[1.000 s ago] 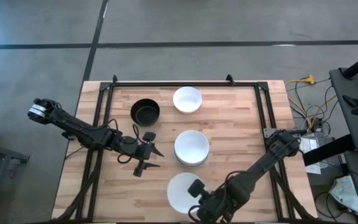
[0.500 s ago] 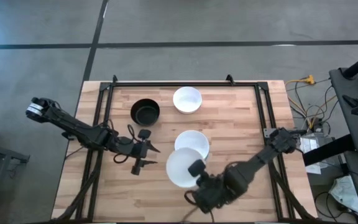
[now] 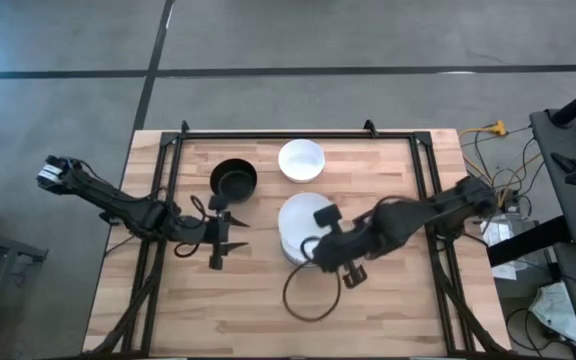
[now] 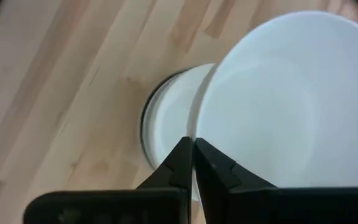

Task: Nest bowls inside each other
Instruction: Stack the white bowl on top of the white bowl

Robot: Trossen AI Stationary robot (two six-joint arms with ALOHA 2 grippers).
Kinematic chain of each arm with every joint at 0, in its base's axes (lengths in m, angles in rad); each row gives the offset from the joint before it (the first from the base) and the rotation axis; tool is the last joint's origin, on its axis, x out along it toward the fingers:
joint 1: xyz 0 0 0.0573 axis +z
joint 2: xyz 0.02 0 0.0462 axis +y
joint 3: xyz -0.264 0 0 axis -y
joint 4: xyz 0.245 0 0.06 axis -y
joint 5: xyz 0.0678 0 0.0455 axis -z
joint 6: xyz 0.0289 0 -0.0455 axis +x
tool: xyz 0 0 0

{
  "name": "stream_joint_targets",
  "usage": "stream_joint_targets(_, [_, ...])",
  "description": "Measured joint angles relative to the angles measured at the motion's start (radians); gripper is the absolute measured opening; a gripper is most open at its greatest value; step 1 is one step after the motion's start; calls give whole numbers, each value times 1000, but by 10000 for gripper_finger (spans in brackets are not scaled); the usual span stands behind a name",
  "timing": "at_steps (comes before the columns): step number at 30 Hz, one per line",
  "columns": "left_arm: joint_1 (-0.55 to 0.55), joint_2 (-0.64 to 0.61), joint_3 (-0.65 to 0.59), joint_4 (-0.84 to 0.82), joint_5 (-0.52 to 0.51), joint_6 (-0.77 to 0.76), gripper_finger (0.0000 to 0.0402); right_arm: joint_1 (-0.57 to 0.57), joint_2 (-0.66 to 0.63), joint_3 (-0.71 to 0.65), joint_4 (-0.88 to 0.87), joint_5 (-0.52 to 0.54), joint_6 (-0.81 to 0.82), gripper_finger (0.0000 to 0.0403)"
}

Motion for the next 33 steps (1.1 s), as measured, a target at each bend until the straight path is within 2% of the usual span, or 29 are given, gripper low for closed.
stream_joint_targets(6, [0, 2, 0, -1, -27, 6, 196, -24, -164, -270, 272, -26, -16, 9])
stream_joint_targets(11, [0, 3, 0, 0, -27, 8, 196, -31, -221, -423, 381, -31, -22, 9])
stream_joint_targets(29, [1, 15, -1, 1, -37, 9, 196, -49, -129, -443, 377, -83, -68, 9])
stream_joint_targets(33, [1, 15, -1, 3, -38, 9, 196, -62, -120, -443, 370, -132, -73, 8])
